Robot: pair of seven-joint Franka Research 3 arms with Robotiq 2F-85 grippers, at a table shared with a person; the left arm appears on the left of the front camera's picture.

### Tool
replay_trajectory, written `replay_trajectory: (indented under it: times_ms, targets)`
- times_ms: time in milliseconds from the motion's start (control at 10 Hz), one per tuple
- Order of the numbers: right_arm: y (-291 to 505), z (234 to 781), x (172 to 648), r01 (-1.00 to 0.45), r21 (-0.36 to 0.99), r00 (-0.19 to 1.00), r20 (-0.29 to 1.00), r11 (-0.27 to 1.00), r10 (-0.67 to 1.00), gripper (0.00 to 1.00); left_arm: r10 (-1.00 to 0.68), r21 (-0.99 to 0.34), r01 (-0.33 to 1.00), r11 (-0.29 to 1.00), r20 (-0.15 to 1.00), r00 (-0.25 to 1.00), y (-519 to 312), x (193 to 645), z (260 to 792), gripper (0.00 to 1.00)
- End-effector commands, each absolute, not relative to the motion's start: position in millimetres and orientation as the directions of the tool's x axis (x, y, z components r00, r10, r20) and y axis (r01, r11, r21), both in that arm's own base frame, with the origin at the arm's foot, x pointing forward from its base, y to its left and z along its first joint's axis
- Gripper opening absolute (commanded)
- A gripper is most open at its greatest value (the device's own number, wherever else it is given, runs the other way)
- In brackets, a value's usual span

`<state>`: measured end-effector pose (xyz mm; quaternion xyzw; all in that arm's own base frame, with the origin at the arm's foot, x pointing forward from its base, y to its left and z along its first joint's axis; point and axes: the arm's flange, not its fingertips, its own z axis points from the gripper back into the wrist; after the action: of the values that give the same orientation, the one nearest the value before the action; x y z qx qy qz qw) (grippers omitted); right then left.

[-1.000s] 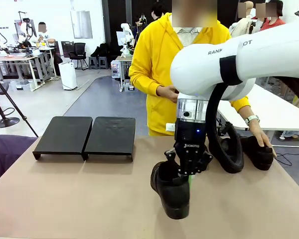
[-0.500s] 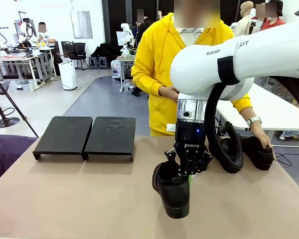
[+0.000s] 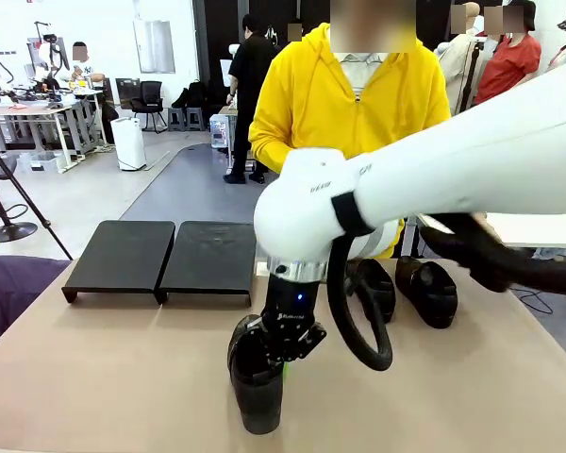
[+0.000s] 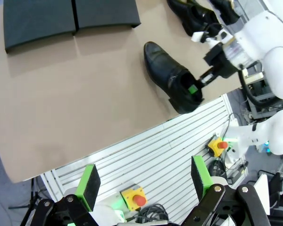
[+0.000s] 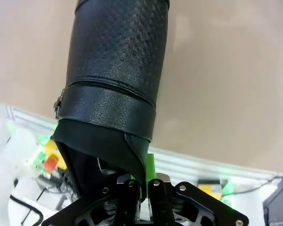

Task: Organize the shoes by placing them on the stand.
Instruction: Pick up one Shoe and place it in the middle of the table.

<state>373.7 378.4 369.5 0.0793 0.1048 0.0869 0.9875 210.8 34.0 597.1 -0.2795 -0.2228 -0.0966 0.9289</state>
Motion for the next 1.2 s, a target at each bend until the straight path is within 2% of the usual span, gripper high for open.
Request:
replay_trajectory:
  times_ms: [0,200,500,600,700,800,1100]
  targets:
    - [391,361,394,-0.105,0.136,0.976,-0.176,0.985,0.128,0.0,-0.06,-0.479,0.319,0.818,0.48,0.875,34,211,596,1.0]
    - [400,349,396,-0.101,0.151,0.977,-0.169,0.983,0.127,0.0,-0.06,-0.479,0.319,0.818,0.48,0.875,34,211,596,1.0]
    - [407,335,400,-0.099,0.181,0.965,-0.223,0.979,0.139,0.0,-0.06,-0.479,0.319,0.818,0.48,0.875,34,211,596,1.0]
    - [405,334,401,-0.092,0.181,0.963,-0.233,0.979,0.134,0.31,-0.06,-0.479,0.319,0.818,0.48,0.875,34,211,596,1.0]
    - [405,334,400,-0.095,0.184,0.963,-0.232,0.978,0.137,0.88,-0.06,-0.479,0.319,0.818,0.48,0.875,34,211,596,1.0]
    - [404,336,399,-0.098,0.196,0.964,-0.226,0.976,0.142,1.0,-0.06,-0.479,0.319,0.818,0.48,0.875,34,211,596,1.0]
    - [398,356,389,-0.121,0.243,0.957,-0.228,0.963,0.178,1.0,-0.06,-0.479,0.319,0.818,0.48,0.875,34,211,596,1.0]
